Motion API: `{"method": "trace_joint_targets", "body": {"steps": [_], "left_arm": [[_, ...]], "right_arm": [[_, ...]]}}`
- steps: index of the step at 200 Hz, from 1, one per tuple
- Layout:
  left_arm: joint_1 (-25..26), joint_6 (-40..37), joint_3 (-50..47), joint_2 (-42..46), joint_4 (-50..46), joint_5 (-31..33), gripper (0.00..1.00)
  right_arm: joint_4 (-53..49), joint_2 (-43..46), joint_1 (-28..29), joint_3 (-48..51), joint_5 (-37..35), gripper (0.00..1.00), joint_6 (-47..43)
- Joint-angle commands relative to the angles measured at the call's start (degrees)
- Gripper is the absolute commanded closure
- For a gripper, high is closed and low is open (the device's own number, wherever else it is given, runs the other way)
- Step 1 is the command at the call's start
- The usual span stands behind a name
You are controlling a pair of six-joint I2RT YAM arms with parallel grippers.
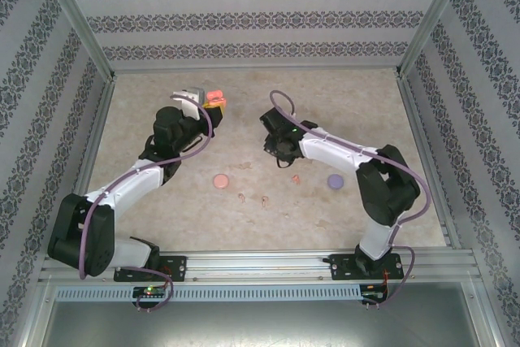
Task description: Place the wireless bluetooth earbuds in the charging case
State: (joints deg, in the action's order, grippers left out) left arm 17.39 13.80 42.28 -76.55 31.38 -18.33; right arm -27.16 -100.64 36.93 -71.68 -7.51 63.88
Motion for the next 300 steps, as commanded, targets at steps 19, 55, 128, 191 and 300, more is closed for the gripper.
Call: {"method": "trace_joint_targets", "body": {"steps": [19, 55, 128, 191, 300], "left_arm": [[1.75, -11.03, -2.91, 1.54, 6.43, -4.58, 1.0], [4.16, -17.32, -5.32, 0.3, 14.15, -4.42, 1.0], [8.83, -19.2, -3.59, -4.96, 27.68, -0.76, 1.0], [14.37, -23.76, 3.39, -13.41, 36.47, 5.31, 1.0], [15.84, -22.97, 9.53, -18.89, 42.45, 6.5, 1.0]], "right_arm": [[10.44, 8.7, -3.2, 2.6, -0.96, 0.74, -13.94], [19.34, 16.08, -5.36, 4.46, 1.33, 0.72, -21.68], [39.02, 27.27, -5.8, 9.51, 9.33, 0.72, -31.06], [49.8, 31.73, -5.9, 12.54, 14.13, 0.72, -32.16], [63.3, 26.72, -3.1, 14.32, 17.1, 0.72, -25.76]]}}
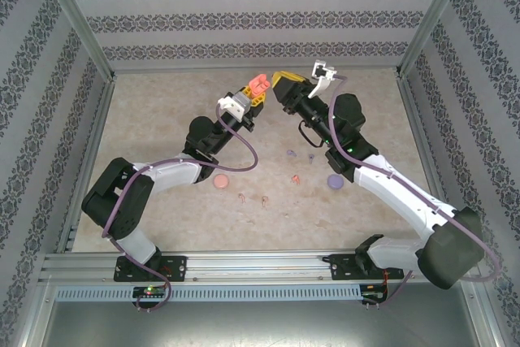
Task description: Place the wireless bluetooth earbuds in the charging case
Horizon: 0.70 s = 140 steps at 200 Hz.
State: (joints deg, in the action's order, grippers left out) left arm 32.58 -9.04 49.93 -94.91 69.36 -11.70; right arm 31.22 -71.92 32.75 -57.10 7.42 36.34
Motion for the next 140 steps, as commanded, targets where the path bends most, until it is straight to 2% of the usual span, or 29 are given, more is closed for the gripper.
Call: {"method": "trace_joint_targets", "body": {"steps": [1, 140], "left_arm": [[0.64, -0.07, 1.9, -0.53, 4.42, -0.14, 1.0], [0.66, 3.63, 2.71, -0.04, 3.37, -1.1, 1.0]], "right_arm": [[4.95, -2.09, 1.12, -0.27, 2.17, 0.72, 1.84], [10.6, -8.44, 1.43, 0.15, 3.3, 0.73, 7.5]]}}
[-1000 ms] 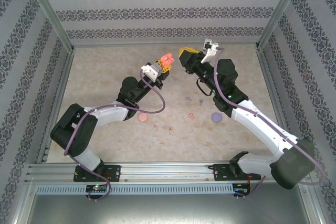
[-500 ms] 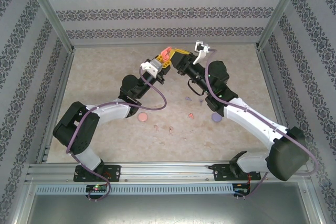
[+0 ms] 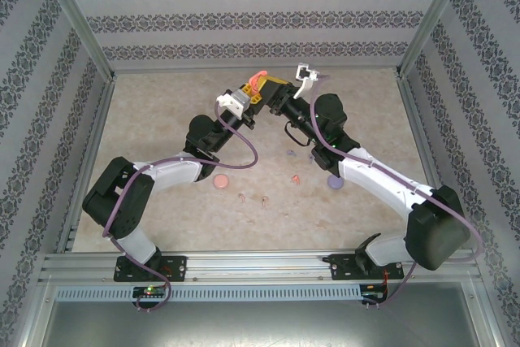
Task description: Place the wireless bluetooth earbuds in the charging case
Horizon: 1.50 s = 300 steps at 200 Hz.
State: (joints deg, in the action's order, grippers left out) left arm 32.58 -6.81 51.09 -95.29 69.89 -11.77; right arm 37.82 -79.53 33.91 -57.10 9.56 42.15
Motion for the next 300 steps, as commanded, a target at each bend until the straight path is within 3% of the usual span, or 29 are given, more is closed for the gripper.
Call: {"method": "trace_joint_targets", "body": {"steps": [1, 300], "left_arm": [[0.65, 1.43, 1.51, 0.35, 2.87, -1.01, 1.0], [0.82, 2.06, 2.52, 2.14, 0.95, -1.48, 1.0]], "right_arm": [[4.0, -0.86, 0.28, 0.19, 1.16, 0.73, 1.74], [-0.71, -3.2, 0.56, 2.66, 1.57, 0.76, -3.63]]}}
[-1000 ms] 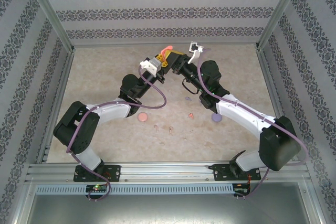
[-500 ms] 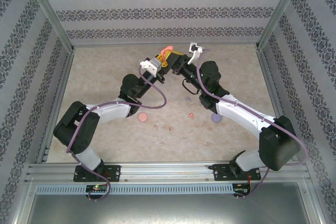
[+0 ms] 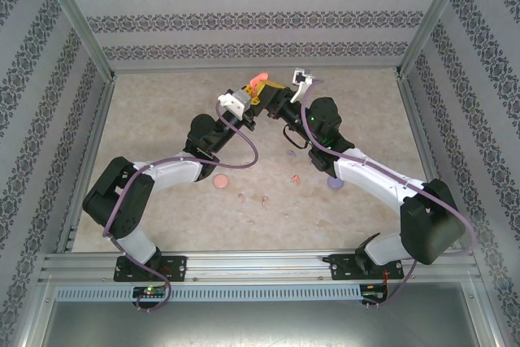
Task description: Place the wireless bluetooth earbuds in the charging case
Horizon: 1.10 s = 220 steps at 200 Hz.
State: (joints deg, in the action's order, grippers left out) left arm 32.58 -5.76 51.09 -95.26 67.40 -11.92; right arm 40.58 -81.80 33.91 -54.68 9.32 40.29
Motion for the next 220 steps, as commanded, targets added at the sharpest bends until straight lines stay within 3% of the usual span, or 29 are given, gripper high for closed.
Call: {"method": "trace_joint_targets", "body": {"steps": [1, 62, 111, 175, 220], "left_arm": [[0.82, 1.01, 2.52, 2.15, 3.44, -1.34, 1.0], [0.88, 1.19, 2.61, 2.13, 3.26, -1.39, 1.0], [1.0, 1.15, 2.45, 2.4, 3.04, -1.39, 1.0], [1.08, 1.01, 1.92, 2.95, 3.01, -1.39, 1.0], [1.08, 1.1, 1.73, 3.34, 2.96, -1.69, 1.0]], "right_arm": [[-3.52, -0.92, 0.59, 0.21, 1.83, 0.76, -1.83], [-6.48, -2.38, 0.71, -0.96, 1.76, 0.75, -2.32], [-7.54, -2.38, 0.61, -1.54, 0.24, 0.62, -1.65], [-7.71, -2.2, 0.12, -1.75, -1.09, 0.57, -0.42], [-7.62, -1.58, -0.65, -1.03, -2.33, 0.43, 0.78]]}}
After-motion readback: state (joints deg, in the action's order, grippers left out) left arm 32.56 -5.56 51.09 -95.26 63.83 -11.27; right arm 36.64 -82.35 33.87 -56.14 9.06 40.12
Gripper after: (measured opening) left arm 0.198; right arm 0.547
